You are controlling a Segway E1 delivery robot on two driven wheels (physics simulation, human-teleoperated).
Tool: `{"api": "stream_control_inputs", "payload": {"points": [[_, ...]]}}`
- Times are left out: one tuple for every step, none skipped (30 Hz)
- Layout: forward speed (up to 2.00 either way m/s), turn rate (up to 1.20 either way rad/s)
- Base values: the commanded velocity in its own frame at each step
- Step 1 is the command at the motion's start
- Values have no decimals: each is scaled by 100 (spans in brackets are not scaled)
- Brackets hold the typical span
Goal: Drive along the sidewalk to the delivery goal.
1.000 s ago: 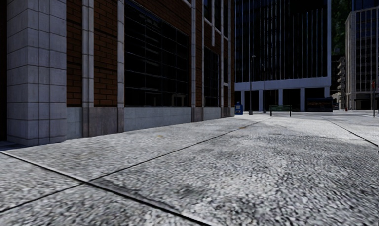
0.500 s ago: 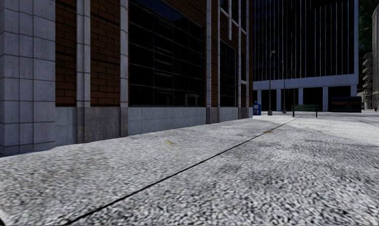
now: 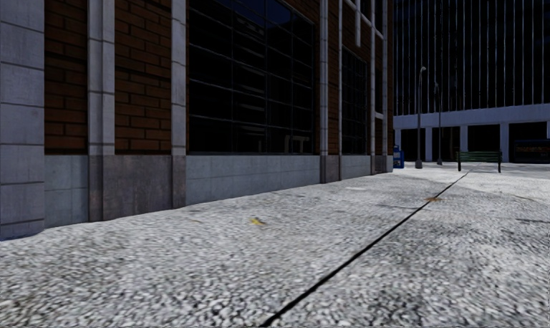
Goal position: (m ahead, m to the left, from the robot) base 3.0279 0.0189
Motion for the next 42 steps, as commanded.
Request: {"api": "stream_control_inputs", "payload": {"points": [[184,0],[184,0],[184,0],[184,0],[184,0],[184,0],[184,0],[184,0],[184,0],[184,0],[184,0],[184,0],[184,0],[184,0],[183,0],[183,0],[183,0],[183,0],[182,0],[180,0],[173,0],[173,0],[167,0],[161,0],[153,0],[151,0],[151,0],[149,0],[149,0],[148,0],[148,0],[148,0],[148,0],[148,0],[147,0],[147,0],[147,0],[145,0],[142,0],[141,0],[133,0],[133,0]]}}
